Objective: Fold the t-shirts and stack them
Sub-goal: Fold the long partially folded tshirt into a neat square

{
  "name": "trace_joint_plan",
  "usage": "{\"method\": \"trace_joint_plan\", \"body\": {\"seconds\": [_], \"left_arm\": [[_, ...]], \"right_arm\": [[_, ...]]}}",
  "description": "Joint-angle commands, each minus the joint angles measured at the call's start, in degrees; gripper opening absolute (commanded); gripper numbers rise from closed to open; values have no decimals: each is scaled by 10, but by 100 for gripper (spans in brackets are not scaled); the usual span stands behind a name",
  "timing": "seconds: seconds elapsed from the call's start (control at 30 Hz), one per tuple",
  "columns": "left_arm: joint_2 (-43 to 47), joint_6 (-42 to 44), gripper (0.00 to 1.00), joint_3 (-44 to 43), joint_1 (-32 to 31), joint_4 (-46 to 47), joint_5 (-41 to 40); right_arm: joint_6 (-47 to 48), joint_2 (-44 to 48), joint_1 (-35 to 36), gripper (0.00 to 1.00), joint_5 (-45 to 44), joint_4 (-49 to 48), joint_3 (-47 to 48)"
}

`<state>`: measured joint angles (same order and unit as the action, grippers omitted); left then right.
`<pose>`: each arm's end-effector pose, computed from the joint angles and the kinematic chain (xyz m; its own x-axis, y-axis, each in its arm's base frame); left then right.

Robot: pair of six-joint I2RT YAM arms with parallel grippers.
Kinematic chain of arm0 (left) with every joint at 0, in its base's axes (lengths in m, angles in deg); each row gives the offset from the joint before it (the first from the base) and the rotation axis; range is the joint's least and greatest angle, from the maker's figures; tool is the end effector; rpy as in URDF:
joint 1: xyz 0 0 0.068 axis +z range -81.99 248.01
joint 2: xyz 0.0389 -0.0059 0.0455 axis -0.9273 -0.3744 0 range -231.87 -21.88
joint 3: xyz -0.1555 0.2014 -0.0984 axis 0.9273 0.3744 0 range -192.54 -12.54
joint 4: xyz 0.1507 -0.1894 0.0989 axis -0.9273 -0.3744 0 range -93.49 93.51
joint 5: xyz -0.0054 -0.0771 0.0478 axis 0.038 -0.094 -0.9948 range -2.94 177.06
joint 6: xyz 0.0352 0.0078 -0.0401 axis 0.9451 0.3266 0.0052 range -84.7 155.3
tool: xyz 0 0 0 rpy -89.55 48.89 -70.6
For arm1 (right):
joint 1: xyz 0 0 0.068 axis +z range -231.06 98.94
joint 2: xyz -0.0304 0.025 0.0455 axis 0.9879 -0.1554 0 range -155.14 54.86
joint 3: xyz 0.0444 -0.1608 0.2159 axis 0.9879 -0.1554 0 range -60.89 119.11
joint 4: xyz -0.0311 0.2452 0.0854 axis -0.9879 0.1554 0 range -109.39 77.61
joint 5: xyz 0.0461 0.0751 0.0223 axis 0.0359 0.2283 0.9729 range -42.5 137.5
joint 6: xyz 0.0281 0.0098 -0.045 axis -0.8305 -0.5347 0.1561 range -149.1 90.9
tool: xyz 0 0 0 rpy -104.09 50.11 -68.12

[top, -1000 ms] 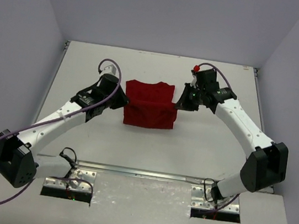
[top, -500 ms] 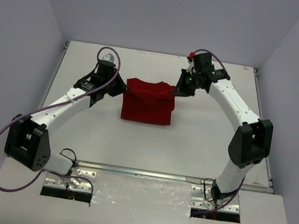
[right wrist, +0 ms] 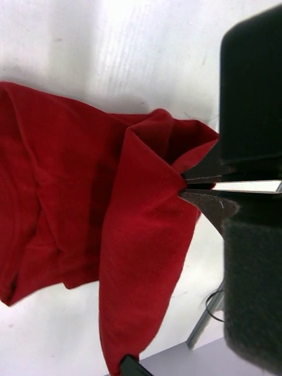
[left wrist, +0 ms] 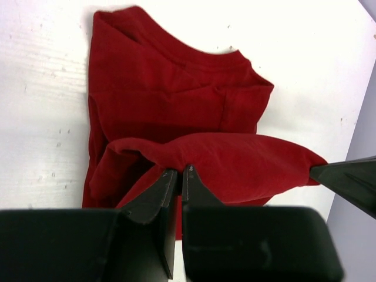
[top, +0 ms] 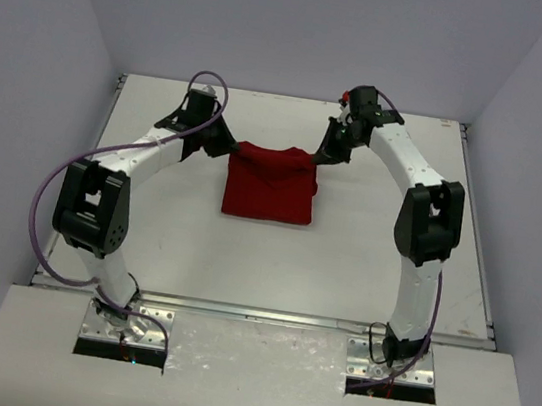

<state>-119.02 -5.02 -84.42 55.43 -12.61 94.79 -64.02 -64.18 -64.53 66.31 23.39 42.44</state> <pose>0.3717 -0.0879 0.2529 -0.6955 -0.5016 -0.5145 -0.1778 0.8139 -0.5532 0.4344 0.1409 0.2439 -0.9168 0.2932 -0.2712 0.1146 0.8436 0.5246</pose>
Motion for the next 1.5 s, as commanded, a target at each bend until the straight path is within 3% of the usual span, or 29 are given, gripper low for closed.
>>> {"method": "trace_joint_plan", "body": {"seconds": [0.0, 0.23, 0.5, 0.53, 0.6, 0.63, 0.67, 0.7, 0.73, 0.87, 1.0, 1.07, 1.13, 1.17, 1.37, 1.47], "left_arm": [[-45, 6, 0, -52, 15, 21, 11], [-117, 5, 2, -106, 24, 14, -10], [-171, 11, 6, -156, 33, 19, -24], [-177, 11, 7, -168, 33, 18, -21], [-190, 11, 26, -179, 36, 11, -24], [-190, 8, 61, -190, 37, 5, -39], [-184, 7, 67, -191, 37, 1, -48], [-178, 7, 75, -193, 37, -1, -57], [-157, 6, 100, -189, 37, -2, -80], [-83, 20, 100, -141, 29, -1, -168], [-38, 44, 100, -50, -6, 46, -172], [-53, 43, 97, -27, -23, 42, -212], [-79, 31, 93, -35, -20, 27, -198], [-105, 30, 93, -41, -18, 15, -192], [-127, 45, 94, 5, -19, 83, -107], [-123, 43, 94, 33, -20, 103, -101]], "right_arm": [[21, -43, -13, 2, 19, -4, 63], [36, -145, -30, 5, 43, 18, 189], [43, -196, -37, 8, 55, -22, 217], [44, -201, -39, 14, 58, -27, 221], [40, -201, -40, 26, 56, -40, 222], [39, -198, -40, 33, 57, -49, 217], [38, -190, -40, 40, 50, -53, 218], [40, -186, -40, 60, 42, -49, 223], [48, -177, -41, 99, 29, -46, 235], [74, -123, -39, 99, -3, -59, 196], [101, -55, -24, 99, -32, -143, 20], [116, -60, -15, 99, -80, -133, 15], [119, -87, -6, 98, -102, -96, 35], [115, -88, -3, 95, -112, -96, 28], [79, -23, 25, 57, -112, -188, -123], [70, -14, 32, 48, -90, -211, -154]]}}
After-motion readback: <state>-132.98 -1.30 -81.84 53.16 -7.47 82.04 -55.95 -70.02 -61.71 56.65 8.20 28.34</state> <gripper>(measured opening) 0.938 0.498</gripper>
